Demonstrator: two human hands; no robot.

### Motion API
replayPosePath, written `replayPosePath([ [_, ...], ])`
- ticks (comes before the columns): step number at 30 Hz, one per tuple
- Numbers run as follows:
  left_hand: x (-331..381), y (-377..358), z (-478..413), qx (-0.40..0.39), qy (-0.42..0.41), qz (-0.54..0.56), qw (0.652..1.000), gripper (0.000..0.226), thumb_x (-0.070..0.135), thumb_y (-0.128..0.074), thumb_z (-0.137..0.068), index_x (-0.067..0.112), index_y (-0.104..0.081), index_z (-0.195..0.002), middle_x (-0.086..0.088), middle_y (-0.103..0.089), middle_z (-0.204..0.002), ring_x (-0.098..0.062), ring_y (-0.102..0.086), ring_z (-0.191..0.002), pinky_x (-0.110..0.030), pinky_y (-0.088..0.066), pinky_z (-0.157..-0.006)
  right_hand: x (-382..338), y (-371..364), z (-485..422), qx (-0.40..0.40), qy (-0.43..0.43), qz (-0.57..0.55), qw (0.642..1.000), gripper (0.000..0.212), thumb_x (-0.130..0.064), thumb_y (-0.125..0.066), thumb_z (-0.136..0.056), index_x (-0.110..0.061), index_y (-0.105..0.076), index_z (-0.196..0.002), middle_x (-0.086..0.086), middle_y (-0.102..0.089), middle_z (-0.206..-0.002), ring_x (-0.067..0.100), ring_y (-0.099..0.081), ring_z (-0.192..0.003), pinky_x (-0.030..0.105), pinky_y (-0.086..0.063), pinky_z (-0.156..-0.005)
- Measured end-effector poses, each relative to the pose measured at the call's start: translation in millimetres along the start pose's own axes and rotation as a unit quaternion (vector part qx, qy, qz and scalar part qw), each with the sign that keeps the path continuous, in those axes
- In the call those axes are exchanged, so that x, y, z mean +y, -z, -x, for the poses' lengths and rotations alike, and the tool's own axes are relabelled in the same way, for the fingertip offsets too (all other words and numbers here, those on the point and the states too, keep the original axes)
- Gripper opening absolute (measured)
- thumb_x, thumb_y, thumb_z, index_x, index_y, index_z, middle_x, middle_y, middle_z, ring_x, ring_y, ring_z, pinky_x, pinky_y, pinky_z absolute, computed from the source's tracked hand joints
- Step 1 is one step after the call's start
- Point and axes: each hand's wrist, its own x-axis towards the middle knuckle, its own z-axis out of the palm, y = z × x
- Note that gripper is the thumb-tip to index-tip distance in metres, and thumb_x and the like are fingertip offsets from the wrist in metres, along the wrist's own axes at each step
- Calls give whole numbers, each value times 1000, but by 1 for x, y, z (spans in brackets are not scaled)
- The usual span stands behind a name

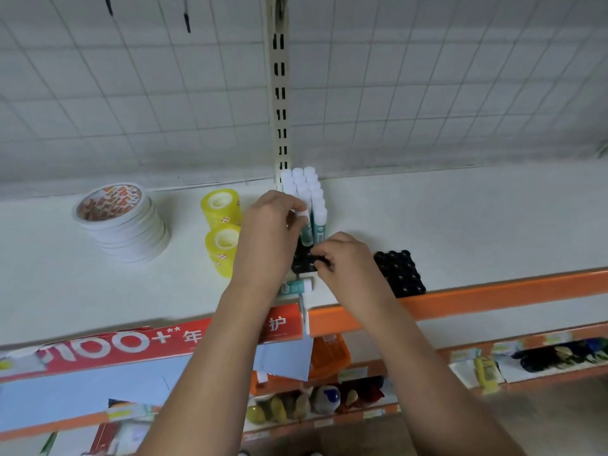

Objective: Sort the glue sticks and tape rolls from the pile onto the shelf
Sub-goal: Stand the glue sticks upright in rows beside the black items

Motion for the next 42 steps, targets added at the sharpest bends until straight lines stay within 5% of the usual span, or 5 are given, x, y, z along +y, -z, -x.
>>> replayPosePath([
  [15, 3, -18, -1, 18, 19, -34, 999, 5, 7, -71, -82, 8, -75, -85, -5, -62, -87, -19, -60, -72, -37, -51, -70, 9, -1, -4, -2, -1, -21, 1000, 24, -5, -64, -89, -13, -73, -110, 2, -64, -108, 13, -63, -94, 29, -54, -88],
  [23, 1, -17, 11, 61, 35, 23, 997, 15, 8, -73, -83, 9, -76, -97, -5, -68, -89, -17, -65, -78, -35, -54, -76, 7, -2, -2, 16, 0, -31, 999, 23, -5, -67, -87, -13, -74, -108, 2, -67, -106, 12, -64, -92, 25, -53, -89],
  [29, 3, 0, 22, -9, 57, 13, 998, 49, 7, -70, -83, 18, -55, -129, -1, -63, -111, -18, -65, -90, -34, -54, -81, 2, 6, -1, -18, -5, -20, 1000, 25, -9, -63, -90, -15, -72, -113, 3, -65, -111, 13, -63, -96, 24, -51, -90],
  [35, -11, 27, 50, -222, 50, -104, 968, 20, 21, -67, -88, 23, -72, -108, 2, -65, -110, -19, -60, -101, -37, -48, -85, -1, 19, 11, -35, 6, -3, 999, 23, -19, -63, -92, -24, -70, -113, -13, -56, -101, -2, -52, -84, -2, -36, -71],
  [42, -13, 24, 54, -236, 43, -122, 963, 26, 20, -64, -89, 26, -71, -113, 3, -66, -110, -20, -60, -100, -39, -49, -83, -8, 20, 21, -63, -8, -44, 997, 23, -19, -70, -87, -21, -71, -109, -12, -59, -89, -11, -54, -78, -1, -39, -71],
])
